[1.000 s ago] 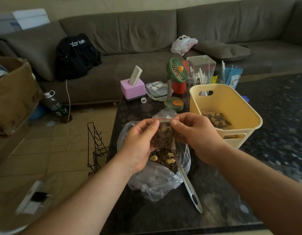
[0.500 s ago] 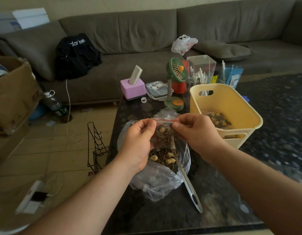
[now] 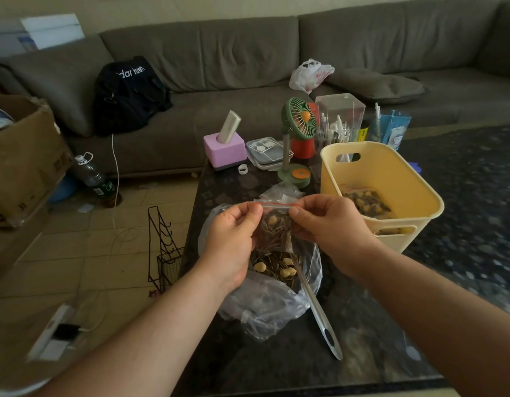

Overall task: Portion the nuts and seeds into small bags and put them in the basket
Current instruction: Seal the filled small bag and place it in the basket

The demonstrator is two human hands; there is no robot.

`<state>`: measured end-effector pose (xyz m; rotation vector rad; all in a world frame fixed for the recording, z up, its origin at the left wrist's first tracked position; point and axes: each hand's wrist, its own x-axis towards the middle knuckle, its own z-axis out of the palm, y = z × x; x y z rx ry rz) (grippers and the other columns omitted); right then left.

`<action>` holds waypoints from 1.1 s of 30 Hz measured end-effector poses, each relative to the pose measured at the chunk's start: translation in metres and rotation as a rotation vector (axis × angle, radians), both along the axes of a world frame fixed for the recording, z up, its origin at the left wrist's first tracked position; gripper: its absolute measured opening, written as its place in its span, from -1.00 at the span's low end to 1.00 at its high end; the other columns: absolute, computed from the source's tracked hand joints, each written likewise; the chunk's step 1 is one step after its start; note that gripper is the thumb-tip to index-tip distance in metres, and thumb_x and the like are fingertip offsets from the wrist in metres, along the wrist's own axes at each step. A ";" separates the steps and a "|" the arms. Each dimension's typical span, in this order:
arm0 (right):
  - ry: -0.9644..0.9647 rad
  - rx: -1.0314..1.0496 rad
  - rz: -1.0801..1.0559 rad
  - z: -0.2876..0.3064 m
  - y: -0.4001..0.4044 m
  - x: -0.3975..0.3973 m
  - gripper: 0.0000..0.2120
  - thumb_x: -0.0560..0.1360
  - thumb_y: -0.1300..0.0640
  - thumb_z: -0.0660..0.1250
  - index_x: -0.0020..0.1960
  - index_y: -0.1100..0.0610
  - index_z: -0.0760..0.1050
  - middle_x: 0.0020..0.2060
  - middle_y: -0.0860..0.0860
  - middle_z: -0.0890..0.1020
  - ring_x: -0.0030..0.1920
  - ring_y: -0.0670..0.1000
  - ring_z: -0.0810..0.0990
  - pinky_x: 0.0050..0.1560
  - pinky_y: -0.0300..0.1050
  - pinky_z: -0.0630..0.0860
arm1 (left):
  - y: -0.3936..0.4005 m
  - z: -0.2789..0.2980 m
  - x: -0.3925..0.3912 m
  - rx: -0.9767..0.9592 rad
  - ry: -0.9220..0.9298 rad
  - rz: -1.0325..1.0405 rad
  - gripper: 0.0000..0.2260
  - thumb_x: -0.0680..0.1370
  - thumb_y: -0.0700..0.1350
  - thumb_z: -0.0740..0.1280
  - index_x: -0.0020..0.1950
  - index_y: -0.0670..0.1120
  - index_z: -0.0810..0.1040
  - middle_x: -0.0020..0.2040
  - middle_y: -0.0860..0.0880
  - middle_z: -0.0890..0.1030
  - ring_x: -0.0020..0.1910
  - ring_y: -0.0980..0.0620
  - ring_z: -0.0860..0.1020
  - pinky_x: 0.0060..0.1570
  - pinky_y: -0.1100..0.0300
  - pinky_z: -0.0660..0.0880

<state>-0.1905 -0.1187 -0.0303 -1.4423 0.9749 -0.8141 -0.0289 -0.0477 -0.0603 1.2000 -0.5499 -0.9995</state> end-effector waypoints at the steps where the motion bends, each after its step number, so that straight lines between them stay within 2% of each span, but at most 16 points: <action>1: -0.001 -0.002 0.001 0.001 0.001 0.000 -0.92 0.59 0.21 0.47 -0.09 0.14 0.69 -0.16 0.23 0.73 -0.18 0.10 0.67 0.14 0.31 0.66 | 0.000 0.000 0.000 -0.002 0.001 0.005 -0.84 0.69 -0.14 0.37 0.18 -0.20 0.67 0.10 -0.21 0.75 0.13 -0.15 0.72 0.10 -0.03 0.65; 4: 0.010 -0.017 0.006 0.002 0.002 0.000 -0.92 0.59 0.21 0.47 -0.09 0.14 0.68 -0.14 0.23 0.73 -0.16 0.17 0.69 0.13 0.33 0.66 | -0.001 0.000 0.000 0.000 -0.001 0.016 -0.86 0.70 -0.16 0.36 0.16 -0.19 0.67 0.06 -0.18 0.76 0.06 -0.09 0.73 0.00 0.06 0.65; 7: 0.031 -0.059 0.011 0.002 0.003 0.000 -0.90 0.59 0.19 0.47 -0.11 0.11 0.68 -0.17 0.20 0.73 -0.10 0.29 0.71 0.09 0.35 0.66 | -0.002 -0.002 -0.001 0.013 -0.041 0.025 -0.85 0.72 -0.16 0.33 0.16 -0.18 0.67 0.05 -0.16 0.77 0.06 -0.08 0.73 0.03 0.04 0.64; 10: 0.062 -0.101 0.015 0.002 0.005 0.002 -0.88 0.59 0.15 0.47 -0.13 0.09 0.67 -0.21 0.23 0.70 -0.24 0.15 0.62 0.02 0.37 0.64 | -0.004 -0.004 -0.001 0.031 -0.071 0.037 -0.83 0.74 -0.16 0.30 0.16 -0.16 0.68 0.07 -0.15 0.77 0.13 -0.11 0.72 0.18 -0.07 0.64; 14: 0.073 -0.106 0.043 0.002 0.006 0.002 -0.89 0.59 0.13 0.47 -0.11 0.10 0.67 -0.17 0.26 0.69 -0.23 0.12 0.59 0.00 0.37 0.63 | -0.004 -0.004 0.000 0.053 -0.093 0.052 -0.82 0.74 -0.15 0.29 0.18 -0.15 0.68 0.08 -0.14 0.77 0.17 -0.16 0.72 0.24 -0.12 0.63; 20: 0.102 -0.173 0.063 0.003 0.005 0.000 -0.93 0.59 0.11 0.48 -0.07 0.07 0.69 -0.19 0.10 0.73 -0.23 -0.05 0.64 -0.06 0.03 0.69 | -0.001 -0.002 -0.001 0.039 -0.094 -0.010 -0.83 0.73 -0.13 0.32 0.20 -0.13 0.69 0.09 -0.13 0.77 0.14 -0.11 0.73 0.20 -0.09 0.64; 22: 0.102 -0.173 0.053 0.002 0.004 0.000 -0.91 0.60 0.11 0.46 -0.08 0.07 0.68 -0.19 0.12 0.73 -0.21 0.00 0.65 -0.05 0.07 0.71 | -0.001 -0.001 -0.002 0.034 -0.091 -0.017 -0.85 0.72 -0.14 0.33 0.18 -0.12 0.68 0.08 -0.12 0.77 0.12 -0.08 0.74 0.15 -0.05 0.64; 26: 0.071 -0.153 0.042 0.002 0.002 0.000 -0.88 0.60 0.11 0.46 -0.11 0.08 0.68 -0.18 0.26 0.71 -0.23 0.18 0.65 -0.03 0.37 0.67 | 0.001 0.000 -0.003 0.017 -0.098 -0.042 -0.87 0.72 -0.17 0.33 0.18 -0.12 0.67 0.07 -0.12 0.77 0.12 -0.06 0.73 0.18 -0.01 0.63; 29: 0.054 -0.137 0.033 0.002 0.001 -0.001 -0.88 0.61 0.13 0.46 -0.10 0.09 0.69 -0.17 0.25 0.72 -0.18 0.28 0.69 0.02 0.35 0.68 | 0.001 0.001 -0.004 0.009 -0.119 -0.048 -0.86 0.71 -0.17 0.34 0.19 -0.13 0.68 0.08 -0.14 0.77 0.14 -0.08 0.73 0.23 -0.02 0.62; 33: 0.031 -0.122 0.062 0.003 0.001 -0.001 -0.93 0.60 0.13 0.47 -0.05 0.09 0.69 -0.13 0.25 0.72 -0.15 0.23 0.70 0.04 0.31 0.68 | 0.002 0.002 -0.002 -0.017 -0.093 -0.055 -0.83 0.70 -0.15 0.35 0.22 -0.15 0.69 0.11 -0.18 0.76 0.16 -0.13 0.72 0.19 -0.02 0.61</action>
